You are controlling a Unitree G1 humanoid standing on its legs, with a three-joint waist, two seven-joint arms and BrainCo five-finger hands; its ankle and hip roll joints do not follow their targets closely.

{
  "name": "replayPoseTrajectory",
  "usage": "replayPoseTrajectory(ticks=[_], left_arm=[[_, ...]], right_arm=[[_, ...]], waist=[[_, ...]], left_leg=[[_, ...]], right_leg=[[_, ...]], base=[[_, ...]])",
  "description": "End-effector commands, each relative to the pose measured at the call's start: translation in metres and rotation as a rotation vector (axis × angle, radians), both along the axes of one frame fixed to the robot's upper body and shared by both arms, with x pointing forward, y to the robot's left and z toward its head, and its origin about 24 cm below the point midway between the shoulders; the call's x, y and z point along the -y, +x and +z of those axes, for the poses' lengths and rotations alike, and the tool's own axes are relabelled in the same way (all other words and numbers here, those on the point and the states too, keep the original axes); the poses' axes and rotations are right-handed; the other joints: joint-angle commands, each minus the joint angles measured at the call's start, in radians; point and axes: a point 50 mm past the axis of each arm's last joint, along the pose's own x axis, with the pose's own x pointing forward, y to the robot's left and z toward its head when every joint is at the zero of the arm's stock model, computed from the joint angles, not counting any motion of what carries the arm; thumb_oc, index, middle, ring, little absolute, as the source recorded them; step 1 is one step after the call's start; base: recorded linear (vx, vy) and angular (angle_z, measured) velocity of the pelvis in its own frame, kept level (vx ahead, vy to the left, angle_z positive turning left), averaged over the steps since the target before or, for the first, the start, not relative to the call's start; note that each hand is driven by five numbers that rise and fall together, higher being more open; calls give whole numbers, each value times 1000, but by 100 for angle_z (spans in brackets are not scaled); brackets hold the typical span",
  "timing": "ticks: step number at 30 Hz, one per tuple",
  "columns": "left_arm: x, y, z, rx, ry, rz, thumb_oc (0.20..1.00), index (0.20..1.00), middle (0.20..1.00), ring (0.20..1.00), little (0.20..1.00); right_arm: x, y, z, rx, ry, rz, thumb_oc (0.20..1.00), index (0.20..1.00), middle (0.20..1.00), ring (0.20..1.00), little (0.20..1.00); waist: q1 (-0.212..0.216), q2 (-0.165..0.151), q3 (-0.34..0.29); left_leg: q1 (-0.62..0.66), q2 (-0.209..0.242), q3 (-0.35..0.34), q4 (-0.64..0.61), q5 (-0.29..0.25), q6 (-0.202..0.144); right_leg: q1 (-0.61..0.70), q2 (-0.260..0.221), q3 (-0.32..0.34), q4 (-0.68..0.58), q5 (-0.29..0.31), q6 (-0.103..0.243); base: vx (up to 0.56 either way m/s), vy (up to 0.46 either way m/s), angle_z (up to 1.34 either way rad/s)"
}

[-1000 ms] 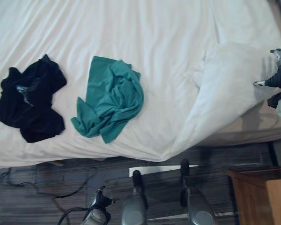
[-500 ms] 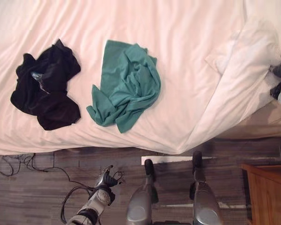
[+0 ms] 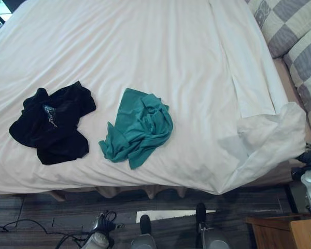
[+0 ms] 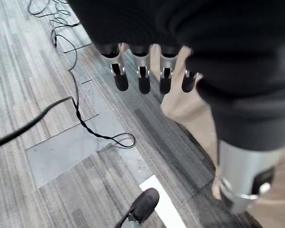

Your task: Tidy up the quilt and then pick up the clothes from the bed and put them into the laundry hamper.

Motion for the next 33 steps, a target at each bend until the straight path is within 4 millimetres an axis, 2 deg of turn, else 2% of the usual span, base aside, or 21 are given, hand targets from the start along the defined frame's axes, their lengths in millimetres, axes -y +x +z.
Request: replayPoseTrajectory(ticks=[1, 2, 5, 7, 10, 12, 13, 14, 16, 18, 19, 21, 22, 23, 24, 28, 30, 32, 33], left_arm=[[-4, -17, -6, -85, 7, 55, 1000, 1000, 1000, 1000, 1000], [-3, -18, -7, -89, 3, 56, 1000, 1000, 1000, 1000, 1000], [-1, -25, -10, -109, -5, 71, 1000, 1000, 1000, 1000, 1000], [0, -29, -11, -120, -6, 80, 1000, 1000, 1000, 1000, 1000], [4, -33, -13, -134, -10, 73, 1000, 1000, 1000, 1000, 1000], [6, -31, -13, -131, -11, 61, 1000, 1000, 1000, 1000, 1000], [6, -31, -14, -130, -12, 62, 1000, 1000, 1000, 1000, 1000], [9, -29, -14, -127, -20, 47, 1000, 1000, 1000, 1000, 1000], [11, -28, -14, -123, -26, 31, 1000, 1000, 1000, 1000, 1000], [12, -25, -14, -119, -27, 12, 1000, 1000, 1000, 1000, 1000], [12, -26, -14, -119, -28, 13, 1000, 1000, 1000, 1000, 1000], [13, -24, -13, -117, -25, -7, 1000, 1000, 1000, 1000, 1000], [16, -22, -14, -114, -29, -22, 1000, 1000, 1000, 1000, 1000], [16, -22, -14, -113, -31, -17, 1000, 1000, 1000, 1000, 1000], [16, -19, -13, -106, -30, -22, 1000, 1000, 1000, 1000, 1000], [14, -10, -10, -81, -23, -38, 1000, 1000, 1000, 1000, 1000], [13, -7, -8, -69, -23, -37, 1000, 1000, 1000, 1000, 1000], [14, 4, -5, -26, -33, -48, 1000, 1000, 1000, 1000, 1000], [18, 7, -4, -16, -39, -70, 1000, 1000, 1000, 1000, 1000]], right_arm=[[61, -127, -48, -239, 131, -526, 1000, 1000, 1000, 1000, 1000], [65, -132, -45, -213, 133, -560, 1000, 1000, 1000, 1000, 1000], [86, -128, -6, -84, 21, -605, 1000, 1000, 1000, 1000, 1000], [95, -113, 36, 41, -125, -579, 1000, 1000, 1000, 1000, 1000], [96, -89, 97, 211, -326, -530, 1000, 1000, 1000, 1000, 1000], [91, -72, 129, 295, -408, -478, 1000, 1000, 1000, 1000, 1000], [90, -71, 129, 296, -409, -477, 1000, 1000, 1000, 1000, 1000], [77, -46, 163, 365, -498, -379, 1000, 1000, 1000, 1000, 1000], [60, -23, 188, 395, -582, -268, 1000, 1000, 1000, 1000, 1000], [44, -7, 207, 401, -670, -188, 1000, 1000, 1000, 1000, 1000], [44, -6, 207, 402, -670, -186, 1000, 1000, 1000, 1000, 1000], [21, 13, 225, 492, -678, -99, 1000, 1000, 1000, 1000, 1000], [2, 30, 229, 564, -624, -27, 1000, 1000, 1000, 1000, 1000], [0, 32, 230, 566, -624, -23, 529, 529, 529, 529, 529], [-10, 41, 232, 600, -585, 12, 200, 200, 200, 200, 200], [-37, 71, 233, 643, -432, 135, 200, 200, 200, 200, 200], [-43, 79, 237, 634, -414, 171, 200, 200, 200, 200, 200], [-60, 98, 237, 606, -341, 260, 200, 200, 200, 200, 200], [-78, 111, 229, 582, -265, 346, 200, 200, 200, 200, 200]], waist=[[-73, 0, -12], [-73, -1, -18], [-76, -10, -23], [-77, -15, -23], [-72, -17, -28], [-64, -20, -33], [-65, -19, -32], [-55, -24, -33], [-45, -26, -33], [-38, -26, -33], [-40, -25, -33], [-22, -22, -31], [-12, -17, -25], [-17, -16, -24], [-9, -13, -18], [16, 9, 20], [18, 20, 32], [31, 53, 64], [37, 80, 88]], left_leg=[[36, -12, 25, -1, -82, -5], [34, -14, 26, -1, -80, -5], [41, -15, 30, -1, -86, -3], [46, -16, 30, -1, -91, -2], [52, -17, 30, -1, -96, 0], [53, -16, 28, -1, -95, 0], [53, -16, 29, -1, -95, 0], [56, -14, 29, -1, -94, -1], [58, -12, 28, -1, -92, -3], [58, -10, 26, -1, -90, -4], [58, -10, 26, -1, -90, -4], [58, -8, 22, -1, -87, -5], [55, -7, 17, -1, -85, -5], [55, -7, 17, -1, -85, -5], [51, -8, 15, -1, -82, -4], [15, -16, 3, -1, -64, -3], [0, -18, 0, -1, -58, -3], [-40, -31, -3, -1, -40, -3], [-71, -35, -2, 1, -30, -3]], right_leg=[[-6, -36, 14, 38, -131, 85], [-9, -38, 16, 37, -127, 87], [-6, -42, 24, 38, -126, 93], [-2, -45, 27, 37, -126, 94], [6, -47, 29, 32, -128, 94], [8, -48, 27, 29, -126, 93], [8, -48, 28, 29, -126, 93], [12, -47, 27, 25, -124, 92], [15, -46, 24, 25, -125, 90], [18, -44, 22, 25, -127, 88], [18, -44, 22, 25, -127, 88], [20, -43, 19, 24, -129, 86], [20, -42, 18, 22, -131, 83], [20, -42, 18, 22, -131, 83], [15, -43, 19, 26, -132, 82], [-27, -46, 25, 46, -134, 78], [-46, -47, 28, 58, -136, 77], [-94, -54, 31, 76, -133, 74], [-129, -55, 34, 90, -132, 72]], base=[[44, 52, 0], [39, 56, -1], [12, 45, 1], [3, 18, 0], [6, 2, -2], [14, -1, -9], [12, -13, -15], [14, -20, -27], [15, -24, -34], [12, -18, -21], [17, -19, -16], [24, -29, -6], [20, -27, -6], [2, -27, -6], [-14, -23, 3], [-57, -29, 14], [-66, -11, 5], [-66, -4, 21], [-54, 7, 4]])
